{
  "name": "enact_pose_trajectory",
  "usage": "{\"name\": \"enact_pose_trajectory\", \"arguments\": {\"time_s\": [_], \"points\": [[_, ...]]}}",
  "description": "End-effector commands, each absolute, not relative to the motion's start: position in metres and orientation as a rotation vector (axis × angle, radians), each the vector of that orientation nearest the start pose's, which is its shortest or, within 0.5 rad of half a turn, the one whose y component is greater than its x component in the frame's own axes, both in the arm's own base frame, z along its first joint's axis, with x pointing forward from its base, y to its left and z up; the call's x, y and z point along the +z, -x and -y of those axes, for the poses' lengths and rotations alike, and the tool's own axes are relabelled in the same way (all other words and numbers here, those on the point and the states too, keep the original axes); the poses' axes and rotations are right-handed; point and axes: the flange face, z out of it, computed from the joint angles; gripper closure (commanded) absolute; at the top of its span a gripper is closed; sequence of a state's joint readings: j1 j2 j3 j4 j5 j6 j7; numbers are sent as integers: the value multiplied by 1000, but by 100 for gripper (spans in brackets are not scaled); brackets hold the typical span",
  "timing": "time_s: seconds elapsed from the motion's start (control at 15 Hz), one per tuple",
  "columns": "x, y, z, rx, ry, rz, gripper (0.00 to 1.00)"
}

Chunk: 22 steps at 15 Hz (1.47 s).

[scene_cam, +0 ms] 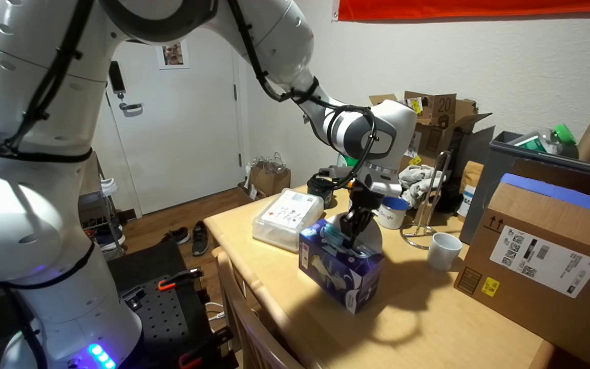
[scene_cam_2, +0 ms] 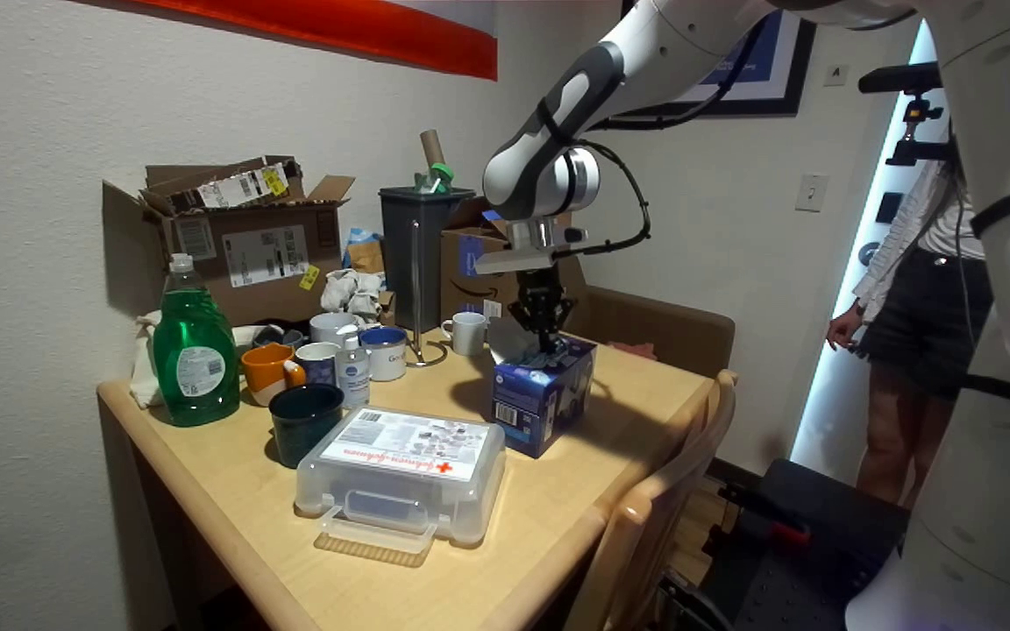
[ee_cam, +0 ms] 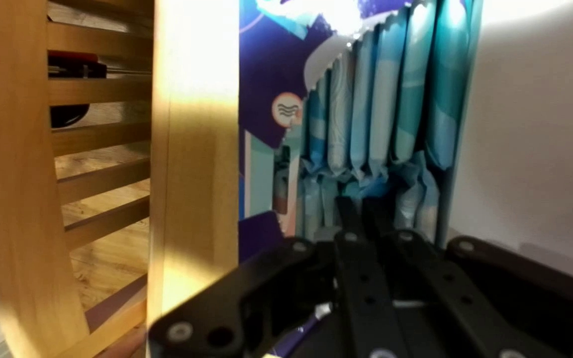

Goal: Take a packet out of the box and place it on the table

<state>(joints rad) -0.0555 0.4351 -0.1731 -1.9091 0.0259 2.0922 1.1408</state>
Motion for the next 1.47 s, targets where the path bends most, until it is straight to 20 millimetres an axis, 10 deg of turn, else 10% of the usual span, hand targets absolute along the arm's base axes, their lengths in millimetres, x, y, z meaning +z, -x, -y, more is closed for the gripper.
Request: {"name": "enact_pose_trajectory", "arguments": {"time_s": [0.0,0.2,0.6,0.93,1.4], "points": [[255,-587,132,380,2540,-2065,85],[254,-587,132,389,2540,-2065,96],[254,-588,132,401,2545,-2065,68],[256,-590,133,408,2548,-2064,100],[254,-593,133,417,2555,-2068,100]]}}
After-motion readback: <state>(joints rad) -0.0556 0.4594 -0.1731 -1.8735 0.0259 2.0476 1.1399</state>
